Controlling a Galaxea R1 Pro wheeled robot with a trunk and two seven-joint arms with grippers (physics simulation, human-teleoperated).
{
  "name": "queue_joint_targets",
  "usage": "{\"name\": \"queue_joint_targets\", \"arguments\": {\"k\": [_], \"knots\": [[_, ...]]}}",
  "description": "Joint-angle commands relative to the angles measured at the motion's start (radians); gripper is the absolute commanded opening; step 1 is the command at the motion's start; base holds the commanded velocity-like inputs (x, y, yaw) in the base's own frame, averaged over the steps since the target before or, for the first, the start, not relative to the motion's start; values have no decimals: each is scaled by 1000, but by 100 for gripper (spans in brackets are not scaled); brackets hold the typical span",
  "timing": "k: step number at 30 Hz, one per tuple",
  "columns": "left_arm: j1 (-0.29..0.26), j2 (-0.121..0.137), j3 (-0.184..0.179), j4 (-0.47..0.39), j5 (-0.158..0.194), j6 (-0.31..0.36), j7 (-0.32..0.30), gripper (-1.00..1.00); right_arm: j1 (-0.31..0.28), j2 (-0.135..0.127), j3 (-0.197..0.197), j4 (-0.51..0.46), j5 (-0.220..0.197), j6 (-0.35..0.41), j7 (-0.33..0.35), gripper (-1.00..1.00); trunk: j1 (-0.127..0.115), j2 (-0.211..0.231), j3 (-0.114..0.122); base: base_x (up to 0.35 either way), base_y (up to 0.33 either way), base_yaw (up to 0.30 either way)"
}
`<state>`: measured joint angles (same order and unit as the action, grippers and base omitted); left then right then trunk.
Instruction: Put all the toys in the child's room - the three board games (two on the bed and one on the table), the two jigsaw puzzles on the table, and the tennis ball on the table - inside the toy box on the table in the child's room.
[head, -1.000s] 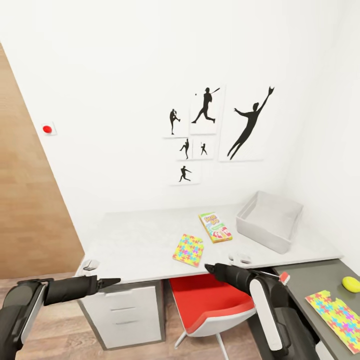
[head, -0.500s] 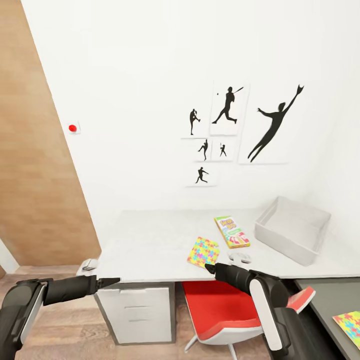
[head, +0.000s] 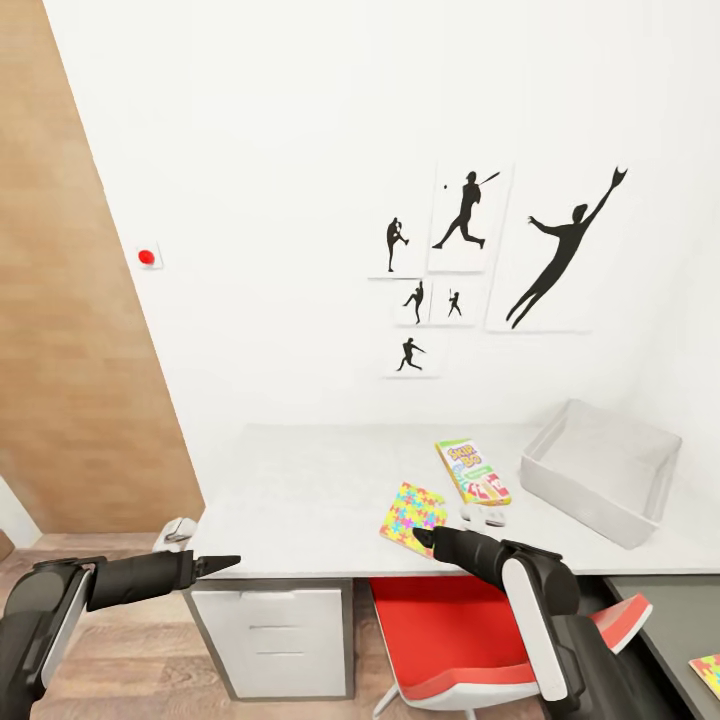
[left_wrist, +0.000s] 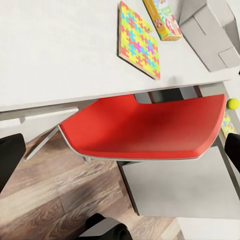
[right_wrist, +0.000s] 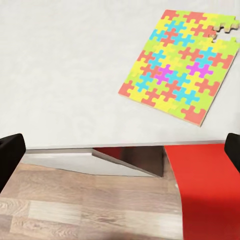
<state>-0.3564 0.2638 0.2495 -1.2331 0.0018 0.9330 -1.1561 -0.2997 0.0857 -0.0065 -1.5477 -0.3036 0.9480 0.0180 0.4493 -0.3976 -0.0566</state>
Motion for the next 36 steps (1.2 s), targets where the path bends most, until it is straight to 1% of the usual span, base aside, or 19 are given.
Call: {"name": "queue_joint_targets", "arguments": {"k": [1,11,21,25,36], "knots": [[-1,0,1,0,0,9,-4,100,-1,-1,-2,-1,2,5,2,100,1,-2,-2,6,0,2],[-1,1,1,0,0,10,-3,100,-1,-3,-5,1,7,-7,1,100,1,-2,-2,2,8,1],[-1,1,2,0,0,9,-2,100,-1,-4,-6,3,10,-25,-5,100,1,-2,-2,41,141,0],[-1,0,2,0,0,9,-2,100,-1,-4,-6,3,10,-25,-6,100,1,-2,-2,127,40,0],[-1,0,2,0,-1,8,-2,100,-2,-6,-8,16,11,-27,-7,100,1,-2,-2,215,7,0]]}}
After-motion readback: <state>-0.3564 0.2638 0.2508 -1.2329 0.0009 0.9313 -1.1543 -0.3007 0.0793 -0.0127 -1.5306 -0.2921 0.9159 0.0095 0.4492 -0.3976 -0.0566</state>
